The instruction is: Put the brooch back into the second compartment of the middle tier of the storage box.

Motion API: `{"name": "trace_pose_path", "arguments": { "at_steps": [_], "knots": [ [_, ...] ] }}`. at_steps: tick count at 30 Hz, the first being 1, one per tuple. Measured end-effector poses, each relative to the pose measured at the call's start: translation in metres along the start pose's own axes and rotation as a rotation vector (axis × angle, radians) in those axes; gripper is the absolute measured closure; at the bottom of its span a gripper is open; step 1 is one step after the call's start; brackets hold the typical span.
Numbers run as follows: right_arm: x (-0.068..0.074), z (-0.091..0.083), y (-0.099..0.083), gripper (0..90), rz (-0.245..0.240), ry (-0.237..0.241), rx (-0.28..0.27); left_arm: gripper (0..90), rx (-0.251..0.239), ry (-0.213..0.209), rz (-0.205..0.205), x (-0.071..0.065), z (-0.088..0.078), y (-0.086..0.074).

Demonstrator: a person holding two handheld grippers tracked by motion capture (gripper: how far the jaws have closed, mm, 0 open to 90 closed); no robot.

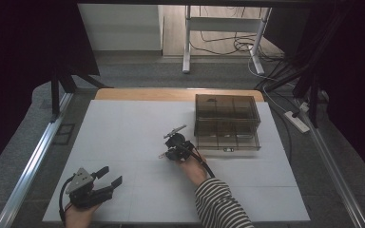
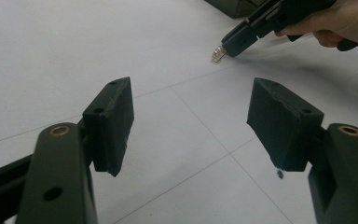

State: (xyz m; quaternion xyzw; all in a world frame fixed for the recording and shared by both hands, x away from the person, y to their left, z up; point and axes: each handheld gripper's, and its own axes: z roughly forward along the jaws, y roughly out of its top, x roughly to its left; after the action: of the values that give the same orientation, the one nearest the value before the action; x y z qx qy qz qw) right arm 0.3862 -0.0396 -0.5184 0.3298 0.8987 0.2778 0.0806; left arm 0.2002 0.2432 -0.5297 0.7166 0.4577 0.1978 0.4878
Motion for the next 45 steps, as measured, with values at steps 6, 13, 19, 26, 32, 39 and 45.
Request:
{"name": "trace_pose_path", "arguments": {
  "at_steps": [6,13,19,26,32,39,45],
  "knots": [
    [0.001,-0.001,0.000,80.0,-0.014,-0.006,0.000,32.0,0.000,0.001,-0.002,0.001,0.000,0.000],
    [-0.002,-0.012,0.000,80.1,-0.018,-0.002,-0.030,32.0,0.006,-0.001,-0.001,0.001,0.001,0.000],
    [-0.003,-0.024,-0.002,80.1,-0.026,0.006,-0.047,32.0,0.006,-0.001,-0.001,0.000,0.001,0.000],
    [-0.004,-0.034,-0.005,80.1,-0.033,0.008,-0.058,32.0,0.007,-0.002,-0.002,0.000,0.001,0.000],
    [-0.003,-0.043,-0.008,80.0,-0.042,0.021,-0.063,32.0,0.008,-0.003,-0.002,0.001,0.001,0.000],
    [-0.003,-0.052,-0.011,80.0,-0.052,0.023,-0.070,32.0,0.009,-0.004,-0.003,0.001,0.001,0.000],
    [-0.006,-0.059,-0.015,80.0,-0.050,0.026,-0.069,32.0,0.009,-0.004,-0.002,0.001,0.001,0.000]
  ]
}}
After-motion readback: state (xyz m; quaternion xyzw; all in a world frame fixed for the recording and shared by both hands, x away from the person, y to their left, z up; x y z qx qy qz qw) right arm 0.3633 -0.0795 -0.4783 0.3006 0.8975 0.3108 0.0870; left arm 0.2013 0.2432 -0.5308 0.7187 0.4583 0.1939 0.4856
